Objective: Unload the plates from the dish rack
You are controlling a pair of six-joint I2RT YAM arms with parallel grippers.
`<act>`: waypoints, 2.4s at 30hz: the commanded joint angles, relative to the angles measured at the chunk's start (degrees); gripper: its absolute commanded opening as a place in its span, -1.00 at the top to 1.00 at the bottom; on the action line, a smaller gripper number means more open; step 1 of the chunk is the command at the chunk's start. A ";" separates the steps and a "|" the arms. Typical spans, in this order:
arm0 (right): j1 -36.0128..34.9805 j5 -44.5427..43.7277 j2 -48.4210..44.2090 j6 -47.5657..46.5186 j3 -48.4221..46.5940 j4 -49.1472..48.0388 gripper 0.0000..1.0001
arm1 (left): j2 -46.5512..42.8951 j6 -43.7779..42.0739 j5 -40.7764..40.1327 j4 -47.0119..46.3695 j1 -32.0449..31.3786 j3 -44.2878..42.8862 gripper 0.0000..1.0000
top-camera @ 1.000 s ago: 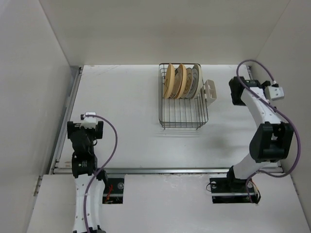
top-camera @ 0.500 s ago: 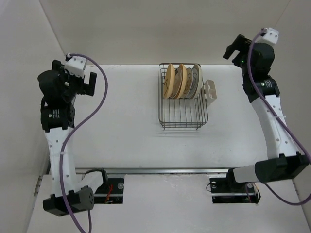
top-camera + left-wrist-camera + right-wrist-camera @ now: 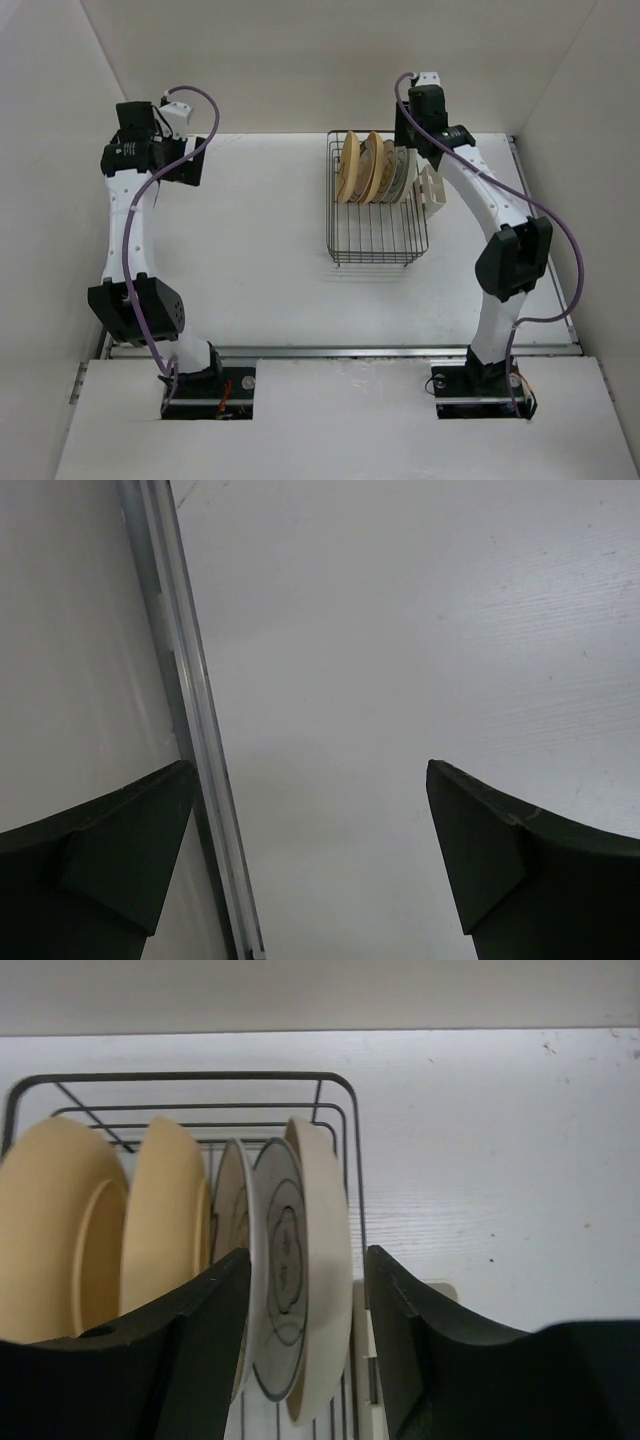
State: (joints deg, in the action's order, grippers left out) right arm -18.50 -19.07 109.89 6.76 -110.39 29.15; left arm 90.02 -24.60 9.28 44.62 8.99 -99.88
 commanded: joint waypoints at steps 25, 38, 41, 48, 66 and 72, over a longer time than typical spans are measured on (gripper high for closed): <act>-9.71 -29.88 2.17 -3.60 -7.22 -5.42 -0.31 | 4.73 2.45 -6.99 6.27 -10.66 -1.02 -0.82; -4.62 -15.22 4.10 1.76 -5.27 1.43 -0.07 | 5.78 4.12 -6.38 6.88 -11.19 -1.02 -0.80; -4.09 -14.51 5.33 1.76 -5.28 2.14 -0.02 | 5.78 4.12 -6.38 6.88 -11.19 -1.02 -0.80; -3.03 -17.49 7.54 4.05 -5.28 4.87 0.12 | 5.78 4.64 -6.38 6.88 -11.19 -0.50 -0.80; -5.05 -31.17 7.54 1.24 -7.81 6.10 1.00 | 5.78 5.18 -5.85 6.88 -11.19 0.03 -0.80; -6.99 -45.77 8.15 -8.94 -9.14 1.45 1.00 | 5.78 5.18 -5.85 6.88 -11.19 0.03 -0.80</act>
State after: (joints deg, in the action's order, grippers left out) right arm -25.47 -51.94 119.11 3.27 -115.70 35.57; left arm 96.27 -20.25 2.87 50.85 -1.91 -99.85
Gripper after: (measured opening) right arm 0.194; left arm 0.901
